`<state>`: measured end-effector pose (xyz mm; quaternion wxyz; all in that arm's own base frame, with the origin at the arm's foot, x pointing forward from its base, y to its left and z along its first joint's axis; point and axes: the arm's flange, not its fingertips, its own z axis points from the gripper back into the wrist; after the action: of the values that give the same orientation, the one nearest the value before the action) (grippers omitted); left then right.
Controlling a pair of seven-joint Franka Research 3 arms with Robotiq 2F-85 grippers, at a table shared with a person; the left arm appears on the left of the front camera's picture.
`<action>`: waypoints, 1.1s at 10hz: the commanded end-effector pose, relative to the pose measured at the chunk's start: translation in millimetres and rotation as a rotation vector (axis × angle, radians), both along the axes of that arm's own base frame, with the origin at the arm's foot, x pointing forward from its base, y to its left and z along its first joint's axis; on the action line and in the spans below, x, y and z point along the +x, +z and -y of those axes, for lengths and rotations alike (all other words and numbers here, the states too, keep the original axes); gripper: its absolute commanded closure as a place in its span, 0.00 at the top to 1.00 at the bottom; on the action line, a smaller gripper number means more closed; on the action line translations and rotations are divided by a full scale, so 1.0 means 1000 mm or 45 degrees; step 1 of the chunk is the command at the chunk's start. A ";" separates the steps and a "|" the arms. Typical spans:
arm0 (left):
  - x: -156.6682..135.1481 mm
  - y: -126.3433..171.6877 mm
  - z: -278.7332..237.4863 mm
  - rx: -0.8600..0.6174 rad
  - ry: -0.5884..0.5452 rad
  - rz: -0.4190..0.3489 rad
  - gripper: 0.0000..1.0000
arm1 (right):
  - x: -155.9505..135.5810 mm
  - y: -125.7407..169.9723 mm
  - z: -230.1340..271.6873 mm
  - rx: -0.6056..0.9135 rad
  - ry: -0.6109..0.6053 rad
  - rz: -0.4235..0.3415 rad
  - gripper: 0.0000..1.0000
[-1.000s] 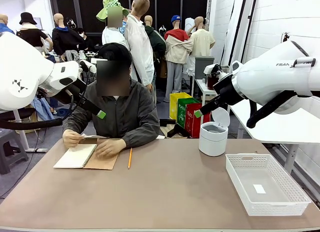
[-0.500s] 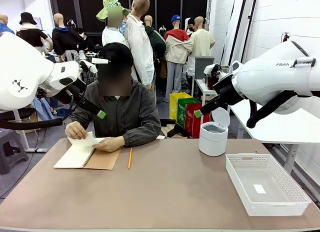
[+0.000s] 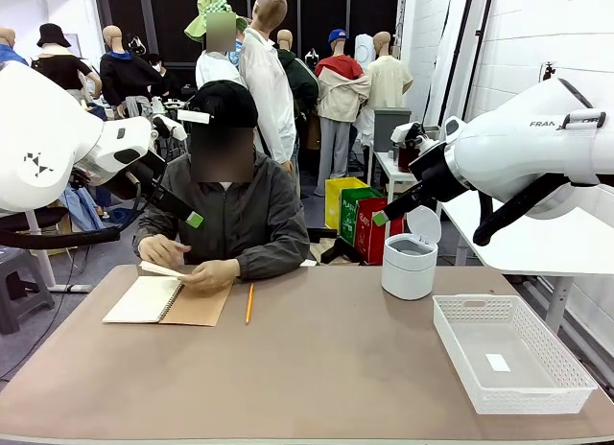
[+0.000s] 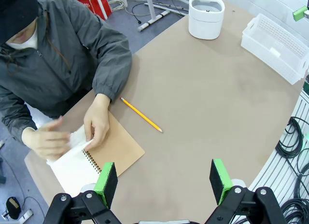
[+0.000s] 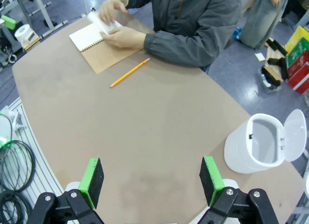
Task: Sort the paper based on its condition.
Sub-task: If a person hands you a paper, place it in the Organizing basket , and if it's crumpled, put it in the Trash can.
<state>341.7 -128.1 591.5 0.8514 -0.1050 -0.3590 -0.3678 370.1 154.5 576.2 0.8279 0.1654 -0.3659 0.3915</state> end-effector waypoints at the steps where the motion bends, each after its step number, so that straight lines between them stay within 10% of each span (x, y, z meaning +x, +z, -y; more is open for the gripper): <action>1: 0.001 0.002 -0.001 0.000 -0.002 -0.008 1.00 | 0.000 0.000 0.000 0.006 0.005 -0.002 1.00; 11: 0.001 0.002 -0.001 0.000 -0.002 -0.008 1.00 | 0.000 0.000 0.000 0.006 0.005 -0.002 1.00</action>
<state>341.7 -128.1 591.5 0.8514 -0.1050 -0.3589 -0.3678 370.1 154.5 576.2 0.8279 0.1654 -0.3659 0.3915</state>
